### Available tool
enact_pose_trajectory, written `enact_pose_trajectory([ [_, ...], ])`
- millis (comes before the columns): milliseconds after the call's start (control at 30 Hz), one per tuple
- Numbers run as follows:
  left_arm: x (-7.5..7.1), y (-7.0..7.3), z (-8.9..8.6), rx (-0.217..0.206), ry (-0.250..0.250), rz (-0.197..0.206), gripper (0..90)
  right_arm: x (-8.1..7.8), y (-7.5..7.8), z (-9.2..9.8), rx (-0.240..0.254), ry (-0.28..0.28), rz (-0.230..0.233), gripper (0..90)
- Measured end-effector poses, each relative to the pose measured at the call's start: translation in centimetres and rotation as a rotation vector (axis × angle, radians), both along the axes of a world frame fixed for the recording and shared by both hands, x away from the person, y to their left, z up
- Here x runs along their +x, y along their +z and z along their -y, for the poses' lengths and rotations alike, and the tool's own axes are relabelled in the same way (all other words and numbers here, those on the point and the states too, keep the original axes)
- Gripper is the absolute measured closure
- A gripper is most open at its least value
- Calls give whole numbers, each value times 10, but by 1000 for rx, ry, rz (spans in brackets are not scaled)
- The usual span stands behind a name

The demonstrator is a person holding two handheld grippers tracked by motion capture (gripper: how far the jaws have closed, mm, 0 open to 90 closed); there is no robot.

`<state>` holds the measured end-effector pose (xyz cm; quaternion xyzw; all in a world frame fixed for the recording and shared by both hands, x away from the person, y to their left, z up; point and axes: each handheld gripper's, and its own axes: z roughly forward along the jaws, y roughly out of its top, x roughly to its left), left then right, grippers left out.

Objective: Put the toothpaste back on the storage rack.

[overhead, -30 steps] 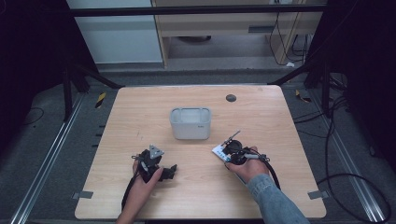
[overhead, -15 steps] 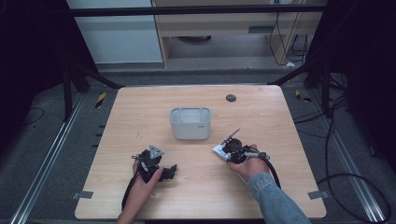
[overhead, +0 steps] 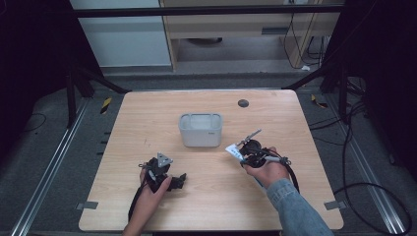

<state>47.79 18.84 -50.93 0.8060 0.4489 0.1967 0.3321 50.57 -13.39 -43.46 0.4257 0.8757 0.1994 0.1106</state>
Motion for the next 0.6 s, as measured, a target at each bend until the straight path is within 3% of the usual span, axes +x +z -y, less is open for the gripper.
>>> enact_pose_trajectory([
  [300,0,0,0,0,-1,0,0,3,16,8,62,-14,52,777],
  [433,0,0,0,0,0,0,0,4,21,11,155,-15,92,776],
  [600,0,0,0,0,0,0,0,4,29,10,174,-6,147,775],
])
